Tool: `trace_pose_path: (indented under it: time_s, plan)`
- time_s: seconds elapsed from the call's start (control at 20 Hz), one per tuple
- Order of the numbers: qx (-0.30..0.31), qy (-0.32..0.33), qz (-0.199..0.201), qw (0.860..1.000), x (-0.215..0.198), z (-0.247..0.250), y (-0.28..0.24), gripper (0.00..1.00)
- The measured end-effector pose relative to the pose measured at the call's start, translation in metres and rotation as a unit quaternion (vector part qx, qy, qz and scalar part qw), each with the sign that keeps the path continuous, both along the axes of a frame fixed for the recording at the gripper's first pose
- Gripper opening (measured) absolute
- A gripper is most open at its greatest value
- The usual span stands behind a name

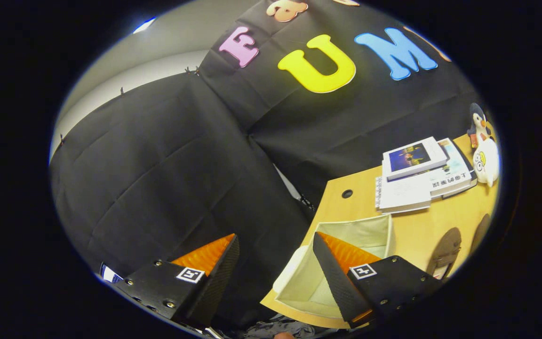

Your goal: Open the storage box then place both shoes into the box .Put the left shoe in first, then the right shoe, with the right side of both shoes facing outward in a uniform manner.

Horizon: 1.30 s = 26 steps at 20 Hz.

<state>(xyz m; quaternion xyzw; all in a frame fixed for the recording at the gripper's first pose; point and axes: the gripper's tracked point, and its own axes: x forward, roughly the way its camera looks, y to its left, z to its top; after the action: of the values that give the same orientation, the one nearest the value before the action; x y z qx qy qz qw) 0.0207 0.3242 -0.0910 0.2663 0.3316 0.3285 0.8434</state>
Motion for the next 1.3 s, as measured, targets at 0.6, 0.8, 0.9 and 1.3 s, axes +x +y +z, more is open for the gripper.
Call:
trace_pose_path:
  time_s: [0.6, 0.8, 0.9, 1.3]
  plan:
    - [-0.102, 0.001, -0.084, 0.991, 0.028, -0.059, -0.146, 0.97]
    - [-0.155, 0.003, -0.099, 0.983, 0.030, -0.092, -0.184, 0.97]
    - [-0.173, 0.010, -0.098, 0.980, 0.025, -0.108, -0.196, 0.97]
    - [-0.259, 0.033, -0.085, 0.962, 0.008, -0.186, -0.230, 0.97]
